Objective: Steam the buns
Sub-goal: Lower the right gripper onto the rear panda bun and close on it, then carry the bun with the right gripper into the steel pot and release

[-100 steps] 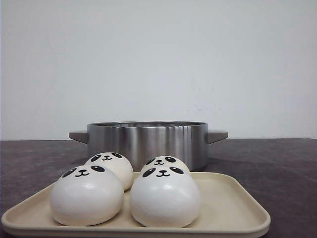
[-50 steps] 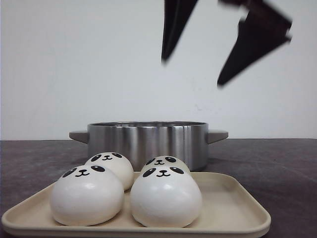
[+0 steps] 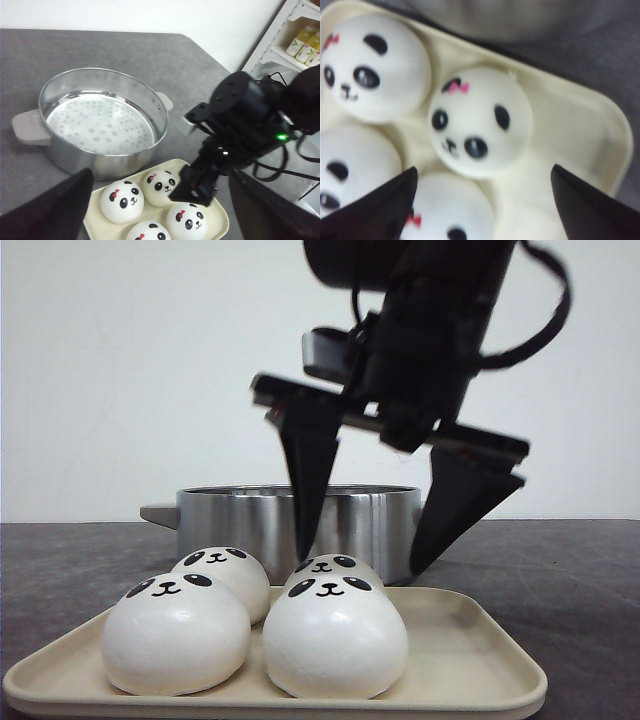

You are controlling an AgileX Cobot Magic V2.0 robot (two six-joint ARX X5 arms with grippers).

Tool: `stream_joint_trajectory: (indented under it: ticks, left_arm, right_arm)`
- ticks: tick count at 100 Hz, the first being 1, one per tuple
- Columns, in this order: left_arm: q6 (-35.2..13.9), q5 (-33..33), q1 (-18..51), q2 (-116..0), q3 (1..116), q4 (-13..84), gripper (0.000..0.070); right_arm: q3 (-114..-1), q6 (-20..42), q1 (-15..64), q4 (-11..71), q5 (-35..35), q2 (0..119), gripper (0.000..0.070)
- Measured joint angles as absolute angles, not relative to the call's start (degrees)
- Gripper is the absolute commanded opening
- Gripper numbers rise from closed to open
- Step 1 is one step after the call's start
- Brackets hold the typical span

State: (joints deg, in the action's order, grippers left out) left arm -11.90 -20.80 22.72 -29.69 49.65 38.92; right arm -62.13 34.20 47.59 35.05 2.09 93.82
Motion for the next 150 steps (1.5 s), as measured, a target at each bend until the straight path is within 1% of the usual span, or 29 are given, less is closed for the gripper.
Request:
stream_joint_trajectory:
  ticks: [22, 34, 56, 59, 63, 69, 70, 84, 99, 108, 120, 127, 137, 144, 150]
  left_arm:
    - [-11.90, -19.57, 24.03, -29.71, 49.65, 40.01, 0.0516]
    - [-11.88, -19.44, 24.60, -29.69, 49.65, 40.10, 0.0516]
    - [-11.81, -19.44, 24.99, -29.71, 49.65, 40.12, 0.0516]
    - [-11.73, -19.44, 24.99, -29.69, 49.65, 40.10, 0.0516]
    - [-11.73, -19.44, 24.99, -29.69, 49.65, 40.12, 0.0516]
    - [-11.70, -19.44, 24.99, -29.71, 49.65, 40.14, 0.0516]
    - [-11.70, -19.44, 24.99, -29.69, 49.65, 40.14, 0.0516]
    - [-11.70, -19.44, 24.99, -29.69, 49.65, 40.47, 0.0516]
    - [-11.68, -19.44, 24.99, -29.71, 49.65, 40.49, 0.0516]
    - [-11.70, -19.38, 24.99, -29.71, 49.65, 40.49, 0.0516]
    - [-11.68, -19.22, 24.99, -29.71, 49.65, 40.49, 0.0516]
    - [-11.66, -18.48, 24.99, -29.69, 49.65, 40.49, 0.0516]
    - [-11.62, -17.61, 24.99, -29.69, 49.65, 40.49, 0.0516]
    - [-11.57, -16.75, 24.99, -29.69, 49.65, 40.45, 0.0516]
    - [-11.55, -16.47, 24.99, -29.71, 49.65, 40.34, 0.0516]
  right_arm:
    - [-62.26, 35.44, 46.59, 31.66, 1.72, 95.13, 0.0519]
    - [-62.63, 36.05, 45.82, 31.35, 1.74, 96.88, 0.0515]
    - [-63.00, 36.53, 45.43, 31.03, 3.46, 99.07, 0.0382]
    - [-63.02, 36.53, 45.43, 31.00, 3.44, 99.11, 0.0351]
    - [-63.02, 36.56, 45.43, 30.94, 3.44, 99.11, 0.0228]
    - [-63.02, 36.60, 45.43, 30.98, 3.49, 99.13, 0.0014]
    - [-63.02, 36.60, 45.43, 31.00, 3.53, 99.13, 0.0000]
    - [-63.05, 36.14, 45.34, 31.38, 4.36, 99.15, 0.0001]
    - [-63.20, 35.48, 45.74, 33.15, 3.29, 97.89, 0.0001]
    - [-64.73, 34.24, 46.26, 36.42, 4.47, 94.04, 0.0001]
    - [-71.75, 31.97, 48.25, 40.93, 4.19, 86.59, 0.0001]
    - [-75.94, 30.20, 49.21, 42.96, 1.56, 82.72, 0.0001]
    - [-81.65, 27.33, 49.65, 43.22, -3.97, 80.60, 0.0001]
    - [-85.73, 24.84, 48.25, 42.50, -8.01, 81.14, 0.0001]
    - [-89.01, 22.37, 46.06, 41.28, -8.99, 82.41, 0.0001]
